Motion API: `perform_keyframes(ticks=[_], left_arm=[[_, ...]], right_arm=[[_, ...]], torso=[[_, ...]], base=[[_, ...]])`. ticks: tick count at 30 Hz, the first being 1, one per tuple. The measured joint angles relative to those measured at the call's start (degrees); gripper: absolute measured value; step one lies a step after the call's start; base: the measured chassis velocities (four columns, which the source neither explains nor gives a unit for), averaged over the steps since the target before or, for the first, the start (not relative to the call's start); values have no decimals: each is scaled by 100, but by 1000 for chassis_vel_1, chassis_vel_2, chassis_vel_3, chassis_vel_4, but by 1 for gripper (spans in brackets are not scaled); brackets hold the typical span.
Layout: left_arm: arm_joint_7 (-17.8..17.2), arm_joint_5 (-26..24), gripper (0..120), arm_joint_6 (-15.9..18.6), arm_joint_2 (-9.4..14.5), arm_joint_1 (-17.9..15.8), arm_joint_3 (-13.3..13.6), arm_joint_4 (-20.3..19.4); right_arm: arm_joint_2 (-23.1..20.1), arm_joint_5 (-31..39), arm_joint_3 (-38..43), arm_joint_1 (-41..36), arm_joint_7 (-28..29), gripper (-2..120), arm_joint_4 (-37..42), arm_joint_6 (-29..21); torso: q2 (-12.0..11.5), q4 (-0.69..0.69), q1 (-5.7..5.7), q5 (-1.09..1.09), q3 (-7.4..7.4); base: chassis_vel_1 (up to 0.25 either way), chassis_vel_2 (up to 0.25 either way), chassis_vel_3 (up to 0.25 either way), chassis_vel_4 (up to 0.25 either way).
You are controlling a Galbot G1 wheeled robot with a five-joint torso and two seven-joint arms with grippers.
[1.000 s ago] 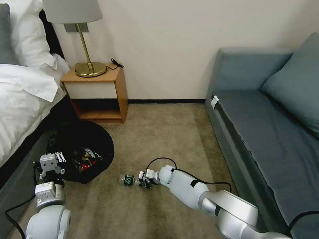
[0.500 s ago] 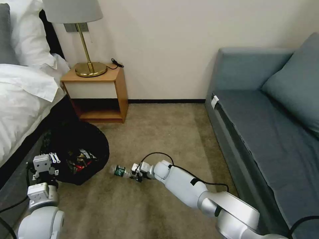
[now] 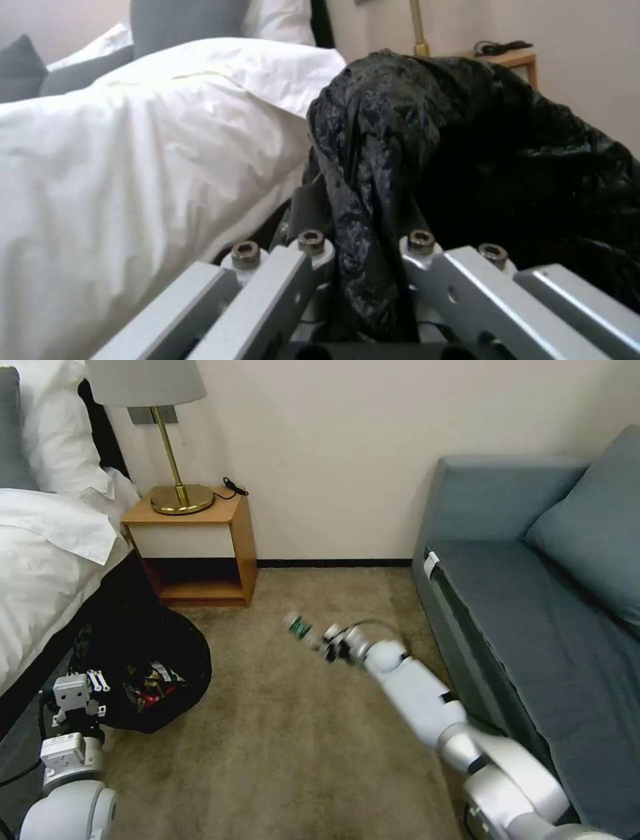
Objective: Pick up the trash bin, then pick up the garbage on the floor and place it into the trash bin.
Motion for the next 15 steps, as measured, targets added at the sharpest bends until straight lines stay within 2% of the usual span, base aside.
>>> perform_keyframes(ticks=[4, 5, 8, 15], left_arm=[[20, 89, 4, -101, -149, -122, 180, 140], [20, 89, 4, -101, -149, -122, 180, 140], [25, 145, 4, -129, -229, -208, 328, 205], [53, 146, 4, -148, -312, -380, 535, 247]], right_arm=[[-297, 1105, -58, -145, 123, 30, 1286, -498], [-297, 1105, -58, -145, 123, 30, 1286, -498], [-413, 1908, -258, -450, 249, 30, 2210, -845], [-377, 2587, -614, -819, 443, 30, 3074, -1210]], torso=[[0, 0, 0, -4, -1], [0, 0, 0, -4, -1], [0, -1, 0, 0, 0], [0, 1, 0, -2, 0]], base=[[0, 0, 0, 0], [0, 0, 0, 0], [0, 0, 0, 0], [0, 0, 0, 0]])
